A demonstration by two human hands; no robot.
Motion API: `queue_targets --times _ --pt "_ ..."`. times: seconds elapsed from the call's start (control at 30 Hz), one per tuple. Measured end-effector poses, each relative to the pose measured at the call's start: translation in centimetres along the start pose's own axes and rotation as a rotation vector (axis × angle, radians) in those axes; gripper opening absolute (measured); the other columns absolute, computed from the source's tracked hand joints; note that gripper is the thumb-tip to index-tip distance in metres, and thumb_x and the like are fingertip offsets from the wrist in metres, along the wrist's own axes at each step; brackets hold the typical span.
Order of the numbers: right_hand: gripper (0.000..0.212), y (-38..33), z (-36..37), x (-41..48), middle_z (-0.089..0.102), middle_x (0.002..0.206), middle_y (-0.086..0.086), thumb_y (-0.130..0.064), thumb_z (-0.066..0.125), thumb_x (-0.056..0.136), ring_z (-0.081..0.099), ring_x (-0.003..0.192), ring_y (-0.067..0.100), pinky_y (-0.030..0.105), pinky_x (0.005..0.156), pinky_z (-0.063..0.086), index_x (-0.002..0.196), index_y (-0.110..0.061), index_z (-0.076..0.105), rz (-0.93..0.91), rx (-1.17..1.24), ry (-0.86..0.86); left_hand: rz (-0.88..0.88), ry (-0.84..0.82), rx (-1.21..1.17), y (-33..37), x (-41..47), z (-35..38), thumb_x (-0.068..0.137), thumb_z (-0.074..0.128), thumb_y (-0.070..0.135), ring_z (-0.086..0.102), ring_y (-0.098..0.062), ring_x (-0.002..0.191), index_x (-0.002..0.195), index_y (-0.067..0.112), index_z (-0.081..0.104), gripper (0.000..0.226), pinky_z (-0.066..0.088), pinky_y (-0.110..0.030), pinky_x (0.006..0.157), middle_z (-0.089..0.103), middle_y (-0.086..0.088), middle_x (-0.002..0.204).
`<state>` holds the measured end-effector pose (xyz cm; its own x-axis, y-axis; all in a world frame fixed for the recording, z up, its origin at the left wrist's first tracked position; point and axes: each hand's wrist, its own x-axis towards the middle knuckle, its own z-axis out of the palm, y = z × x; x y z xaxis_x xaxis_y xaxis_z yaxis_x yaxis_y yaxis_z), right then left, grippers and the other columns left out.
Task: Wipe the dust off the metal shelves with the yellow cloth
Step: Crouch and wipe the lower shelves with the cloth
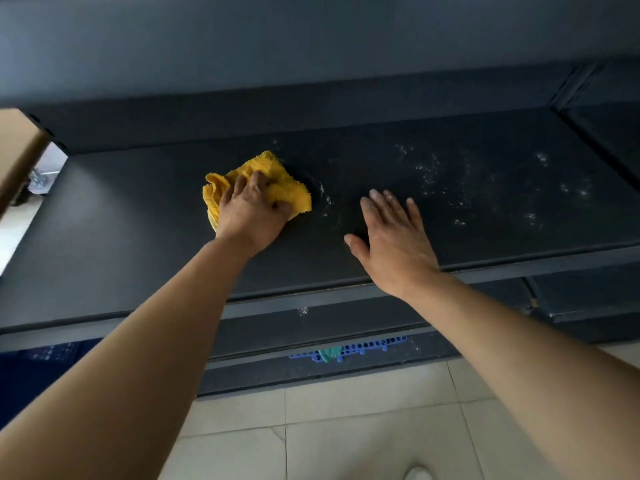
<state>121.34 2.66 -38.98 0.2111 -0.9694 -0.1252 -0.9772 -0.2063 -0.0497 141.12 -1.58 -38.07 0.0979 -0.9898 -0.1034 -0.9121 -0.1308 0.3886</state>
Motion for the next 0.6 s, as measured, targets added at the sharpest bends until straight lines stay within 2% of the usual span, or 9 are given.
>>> queue_targets --times 0.2,0.27,0.43,0.6 --pt "0.067 0.3 -0.2 1.0 -0.004 0.160 0.005 -0.049 0.020 0.099 -0.006 0.148 0.020 0.041 0.120 -0.007 0.152 -0.012 0.001 0.013 0.000 0.012 -0.110 -0.029 -0.121 1.3 4.4 -0.7 0.087 0.051 0.036 0.009 -0.027 0.144 0.142 0.020 0.028 0.061 0.007 -0.038 0.119 0.019 -0.009 0.154" --pt "0.067 0.5 -0.1 1.3 -0.004 0.160 0.005 -0.050 0.020 0.099 -0.006 0.148 0.020 0.041 0.120 -0.007 0.152 -0.012 0.001 0.021 -0.002 0.019 -0.094 -0.049 -0.119 2.2 5.2 -0.5 0.088 0.050 0.032 0.007 -0.027 0.145 0.142 0.022 0.029 0.058 0.006 -0.037 0.119 0.018 -0.009 0.155" --pt "0.067 0.8 -0.1 1.0 0.000 0.161 0.006 -0.049 0.023 0.099 -0.003 0.148 0.021 0.042 0.120 -0.005 0.152 -0.011 0.006 0.051 0.009 0.039 0.100 -0.124 -0.105 4.9 4.4 0.6 0.091 0.047 0.029 0.010 -0.022 0.144 0.142 0.024 0.031 0.054 0.007 -0.034 0.118 0.025 -0.003 0.153" --pt "0.067 1.8 -0.5 -0.4 0.000 0.160 0.007 -0.049 0.024 0.099 -0.003 0.148 0.021 0.041 0.119 -0.006 0.151 -0.011 0.006 0.097 -0.004 0.034 0.327 -0.187 -0.053 6.3 1.9 2.5 0.090 0.046 0.029 0.007 -0.016 0.145 0.143 0.020 0.029 0.056 0.000 -0.030 0.116 0.022 0.000 0.155"
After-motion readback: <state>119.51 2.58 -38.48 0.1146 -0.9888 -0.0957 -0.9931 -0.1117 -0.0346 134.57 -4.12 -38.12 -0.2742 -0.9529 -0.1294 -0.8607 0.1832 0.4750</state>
